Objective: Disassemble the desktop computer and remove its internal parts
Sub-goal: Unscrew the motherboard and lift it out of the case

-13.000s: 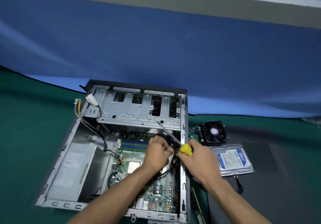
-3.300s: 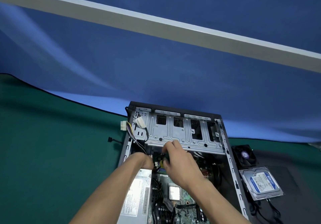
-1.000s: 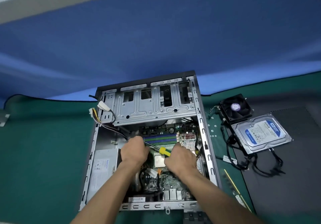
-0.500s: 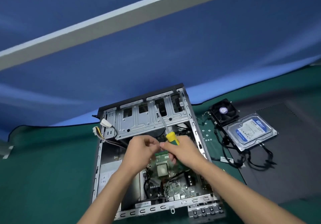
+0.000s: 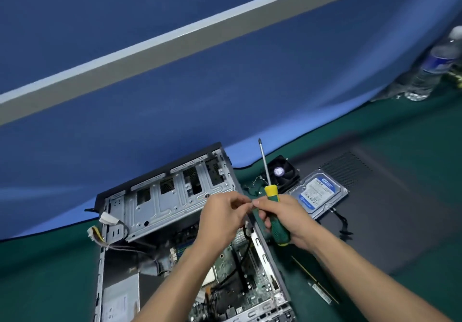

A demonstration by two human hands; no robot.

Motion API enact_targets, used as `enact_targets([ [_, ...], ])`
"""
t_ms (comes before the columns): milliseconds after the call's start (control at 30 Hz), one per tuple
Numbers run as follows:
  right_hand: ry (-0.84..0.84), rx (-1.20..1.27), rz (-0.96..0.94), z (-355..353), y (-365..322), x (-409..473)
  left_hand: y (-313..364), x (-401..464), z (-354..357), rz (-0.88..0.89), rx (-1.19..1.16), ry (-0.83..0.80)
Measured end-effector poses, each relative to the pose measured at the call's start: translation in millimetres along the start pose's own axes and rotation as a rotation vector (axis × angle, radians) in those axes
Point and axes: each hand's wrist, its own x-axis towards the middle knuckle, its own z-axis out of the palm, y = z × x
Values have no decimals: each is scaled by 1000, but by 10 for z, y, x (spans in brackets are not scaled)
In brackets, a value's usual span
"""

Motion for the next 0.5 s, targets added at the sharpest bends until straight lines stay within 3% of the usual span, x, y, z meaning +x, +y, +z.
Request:
enact_targets([
  [167, 161, 52, 44, -246, 103, 82, -6, 97, 298, -2, 189, 11],
  [267, 322, -147, 31, -388, 242, 189, -88, 137, 476, -128, 435, 104],
  [333, 394, -299, 47, -455, 348, 267, -118, 133, 585, -113, 508, 175],
  [500, 409, -536, 108, -403, 556, 514, -172, 183, 712, -112, 533, 251],
])
